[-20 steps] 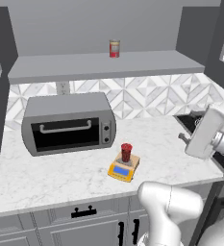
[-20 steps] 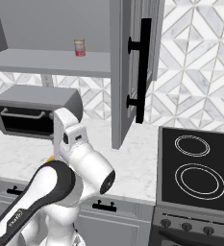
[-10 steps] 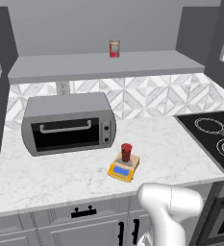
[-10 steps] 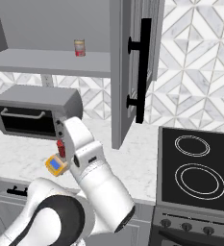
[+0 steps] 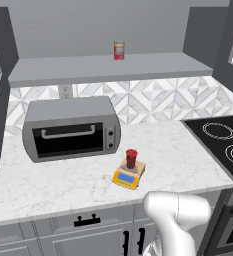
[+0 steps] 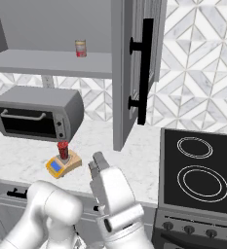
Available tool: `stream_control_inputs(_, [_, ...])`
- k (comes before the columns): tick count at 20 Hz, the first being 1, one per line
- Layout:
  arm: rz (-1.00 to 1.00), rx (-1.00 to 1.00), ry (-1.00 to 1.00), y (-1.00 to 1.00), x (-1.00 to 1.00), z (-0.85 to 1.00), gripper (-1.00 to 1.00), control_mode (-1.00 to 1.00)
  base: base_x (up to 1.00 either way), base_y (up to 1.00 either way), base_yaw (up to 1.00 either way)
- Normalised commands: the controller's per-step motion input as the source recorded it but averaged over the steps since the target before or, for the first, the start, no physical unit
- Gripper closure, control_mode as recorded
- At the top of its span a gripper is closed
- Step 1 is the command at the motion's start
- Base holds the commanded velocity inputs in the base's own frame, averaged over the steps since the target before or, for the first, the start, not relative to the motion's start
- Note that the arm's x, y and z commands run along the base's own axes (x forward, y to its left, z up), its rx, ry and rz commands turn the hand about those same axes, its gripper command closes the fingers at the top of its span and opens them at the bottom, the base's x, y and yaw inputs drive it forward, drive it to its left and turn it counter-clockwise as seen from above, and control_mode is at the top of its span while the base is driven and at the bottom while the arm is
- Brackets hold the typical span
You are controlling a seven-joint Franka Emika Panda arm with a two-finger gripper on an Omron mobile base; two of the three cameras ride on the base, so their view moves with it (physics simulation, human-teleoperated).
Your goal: Pick the yogurt and place it on the digital scale for weighing, and close the cabinet.
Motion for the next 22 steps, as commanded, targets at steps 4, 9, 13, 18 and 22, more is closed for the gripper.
stream_control_inputs(4, [-0.02,0.24,-0.09,-0.44,0.38,0.00,-1.00,-1.00,0.00,0.00,0.00])
stream_control_inputs(9, [0.09,0.13,0.00,-0.34,0.72,-0.01,-1.00,-1.00,0.00,0.00,0.00])
stream_control_inputs(13, [0.15,0.13,-0.03,-0.74,0.16,-0.08,-1.00,-1.00,0.00,0.00,0.00])
stream_control_inputs(18, [0.08,0.14,-0.10,-0.89,-0.02,0.00,-1.00,-1.00,0.00,0.00,0.00])
stream_control_inputs(22, [0.00,0.07,-0.02,-0.55,0.10,0.00,-1.00,-1.00,0.00,0.00,0.00])
